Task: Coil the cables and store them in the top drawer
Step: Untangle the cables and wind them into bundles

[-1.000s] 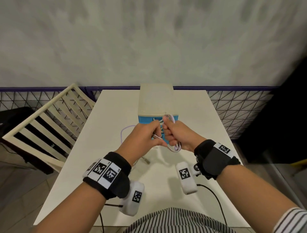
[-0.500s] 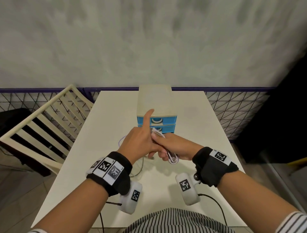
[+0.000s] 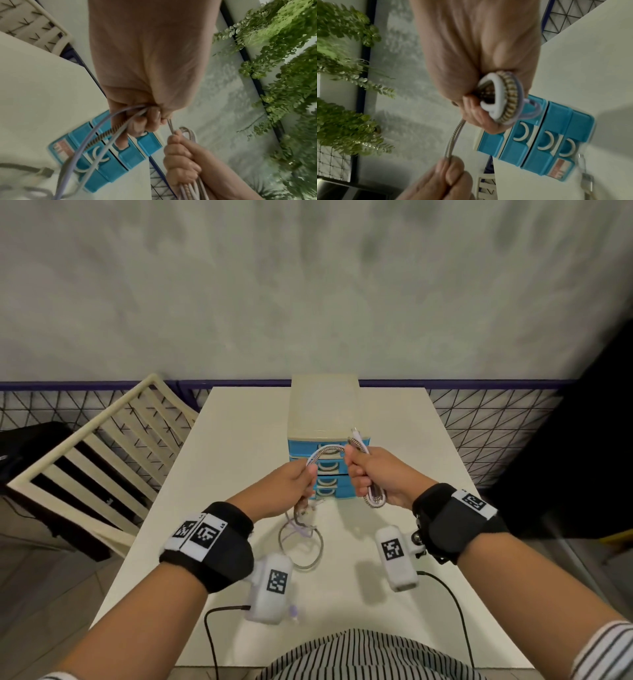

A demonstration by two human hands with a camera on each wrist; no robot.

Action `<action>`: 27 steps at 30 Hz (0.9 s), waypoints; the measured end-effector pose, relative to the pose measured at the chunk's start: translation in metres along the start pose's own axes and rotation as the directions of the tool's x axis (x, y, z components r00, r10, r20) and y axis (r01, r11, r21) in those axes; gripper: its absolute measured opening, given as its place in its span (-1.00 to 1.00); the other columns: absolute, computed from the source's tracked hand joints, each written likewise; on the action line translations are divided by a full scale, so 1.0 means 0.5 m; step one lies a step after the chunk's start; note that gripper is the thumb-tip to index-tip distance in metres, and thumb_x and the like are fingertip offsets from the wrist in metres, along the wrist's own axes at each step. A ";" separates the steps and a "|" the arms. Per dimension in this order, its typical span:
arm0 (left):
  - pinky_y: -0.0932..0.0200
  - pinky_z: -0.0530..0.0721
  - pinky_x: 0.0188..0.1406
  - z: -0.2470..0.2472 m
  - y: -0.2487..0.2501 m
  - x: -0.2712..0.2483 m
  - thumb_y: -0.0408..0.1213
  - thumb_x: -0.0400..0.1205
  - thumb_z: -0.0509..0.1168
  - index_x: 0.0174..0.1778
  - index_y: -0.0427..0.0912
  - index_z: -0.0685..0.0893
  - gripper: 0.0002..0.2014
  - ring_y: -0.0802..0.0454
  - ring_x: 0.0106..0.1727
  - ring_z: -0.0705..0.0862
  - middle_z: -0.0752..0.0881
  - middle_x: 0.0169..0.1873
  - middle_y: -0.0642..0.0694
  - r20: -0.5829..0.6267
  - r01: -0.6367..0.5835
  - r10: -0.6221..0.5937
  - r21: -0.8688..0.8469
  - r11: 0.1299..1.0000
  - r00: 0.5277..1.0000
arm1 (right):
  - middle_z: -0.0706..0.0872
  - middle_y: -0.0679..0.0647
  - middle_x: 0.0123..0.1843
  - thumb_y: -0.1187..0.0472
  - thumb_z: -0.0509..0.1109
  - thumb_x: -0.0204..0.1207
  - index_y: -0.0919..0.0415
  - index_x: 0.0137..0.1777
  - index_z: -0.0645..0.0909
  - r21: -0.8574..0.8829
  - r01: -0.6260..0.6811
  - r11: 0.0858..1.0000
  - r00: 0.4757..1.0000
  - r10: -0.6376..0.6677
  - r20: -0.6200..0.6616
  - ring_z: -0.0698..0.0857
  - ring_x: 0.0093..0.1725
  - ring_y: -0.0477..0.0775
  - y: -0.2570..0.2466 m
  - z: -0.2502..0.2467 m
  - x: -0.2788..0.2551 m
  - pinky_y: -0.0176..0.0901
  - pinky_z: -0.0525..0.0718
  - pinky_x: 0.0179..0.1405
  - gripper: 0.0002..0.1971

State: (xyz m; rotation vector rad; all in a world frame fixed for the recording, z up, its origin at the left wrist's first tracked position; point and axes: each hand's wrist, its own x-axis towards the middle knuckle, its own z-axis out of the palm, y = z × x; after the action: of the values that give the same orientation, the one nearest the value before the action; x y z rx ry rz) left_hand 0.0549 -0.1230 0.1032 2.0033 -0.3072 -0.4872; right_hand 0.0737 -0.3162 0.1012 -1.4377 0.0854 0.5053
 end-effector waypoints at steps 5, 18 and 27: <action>0.13 0.46 -0.37 0.024 0.025 0.006 -0.08 0.76 -0.07 -0.23 -0.11 0.37 -0.69 0.10 -0.45 0.34 0.39 -0.43 0.02 -0.038 -0.073 0.078 0.129 0.989 0.996 | 0.28 -0.07 -0.56 -0.22 0.19 0.62 0.08 -0.35 0.31 -0.070 0.012 0.997 1.000 -0.012 0.005 0.26 -0.60 -0.10 0.004 0.033 -0.008 -0.30 0.40 -0.63 -0.55; -0.21 0.62 0.21 0.055 0.061 0.022 -0.27 0.74 -0.05 0.41 -0.29 0.44 -0.63 -0.24 0.14 0.66 0.68 0.16 -0.35 0.114 -0.068 0.023 0.409 0.910 0.993 | 0.74 -0.05 -0.39 -0.08 0.32 0.62 0.07 -0.16 0.53 -0.035 -0.003 0.999 1.000 0.003 0.001 0.74 -0.37 -0.14 -0.002 0.078 -0.001 -0.26 0.73 -0.31 -0.75; 0.16 0.53 -0.24 0.092 0.041 0.007 -0.13 0.76 -0.05 -0.16 -0.11 0.54 -0.68 0.11 -0.37 0.51 0.56 -0.33 -0.03 0.109 -0.061 0.049 0.106 0.992 0.993 | 0.37 0.05 -0.49 -0.10 0.18 0.68 0.17 -0.28 0.36 0.009 0.301 0.953 0.902 -0.282 -0.326 0.39 -0.56 -0.06 0.000 0.074 0.024 -0.24 0.50 -0.52 -0.60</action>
State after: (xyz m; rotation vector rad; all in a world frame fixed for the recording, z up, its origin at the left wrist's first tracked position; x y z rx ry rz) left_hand 0.0363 -0.1700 0.1020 2.0728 -0.4626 -0.5531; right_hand 0.0755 -0.2775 0.1027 -1.4329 0.1411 0.0174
